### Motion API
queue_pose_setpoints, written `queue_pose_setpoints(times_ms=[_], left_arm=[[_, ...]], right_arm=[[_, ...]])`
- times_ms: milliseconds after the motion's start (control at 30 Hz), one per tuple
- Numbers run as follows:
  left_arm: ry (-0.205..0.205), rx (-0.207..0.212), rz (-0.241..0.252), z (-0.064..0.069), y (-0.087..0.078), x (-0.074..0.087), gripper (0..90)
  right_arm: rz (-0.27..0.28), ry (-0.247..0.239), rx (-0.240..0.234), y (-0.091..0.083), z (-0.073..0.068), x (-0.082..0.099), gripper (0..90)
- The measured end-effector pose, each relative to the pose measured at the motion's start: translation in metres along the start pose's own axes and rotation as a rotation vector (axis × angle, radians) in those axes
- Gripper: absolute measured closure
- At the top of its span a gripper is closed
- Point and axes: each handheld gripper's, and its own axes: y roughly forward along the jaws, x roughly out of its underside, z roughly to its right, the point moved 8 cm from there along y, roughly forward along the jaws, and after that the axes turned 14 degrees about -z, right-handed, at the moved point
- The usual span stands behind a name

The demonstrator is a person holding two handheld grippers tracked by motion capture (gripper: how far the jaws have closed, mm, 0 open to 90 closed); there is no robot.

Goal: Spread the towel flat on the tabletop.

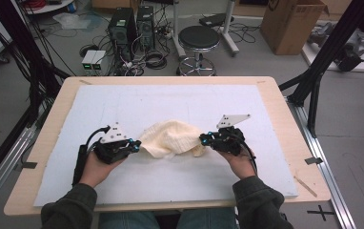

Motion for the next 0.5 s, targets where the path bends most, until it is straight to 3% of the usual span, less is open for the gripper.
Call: queue_pose_setpoints(times_ms=[133,167,267,300,400,500], left_arm=[[-0.014,-0.006,0.034,-0.009,-0.016,0.005,88.6],[-0.023,-0.013,0.042,-0.013,-0.021,0.007,88.5],[-0.034,-0.016,0.038,-0.018,-0.022,0.012,88.5],[-0.038,-0.021,0.031,-0.021,-0.021,0.014,88.5],[-0.066,-0.022,0.002,-0.025,-0.014,0.023,87.7],[-0.094,-0.010,0.011,-0.025,-0.012,0.028,76.5]], right_arm=[[0.001,-0.011,-0.016,-0.004,-0.005,-0.001,83.1],[0.001,-0.019,-0.056,-0.005,-0.012,-0.001,83.0],[-0.014,-0.042,-0.068,-0.003,-0.020,0.001,82.9],[-0.036,-0.053,-0.108,0.002,-0.028,0.004,82.1],[-0.061,-0.071,-0.132,0.010,-0.036,0.007,79.0],[-0.063,-0.085,-0.150,0.016,-0.041,0.009,74.0]])
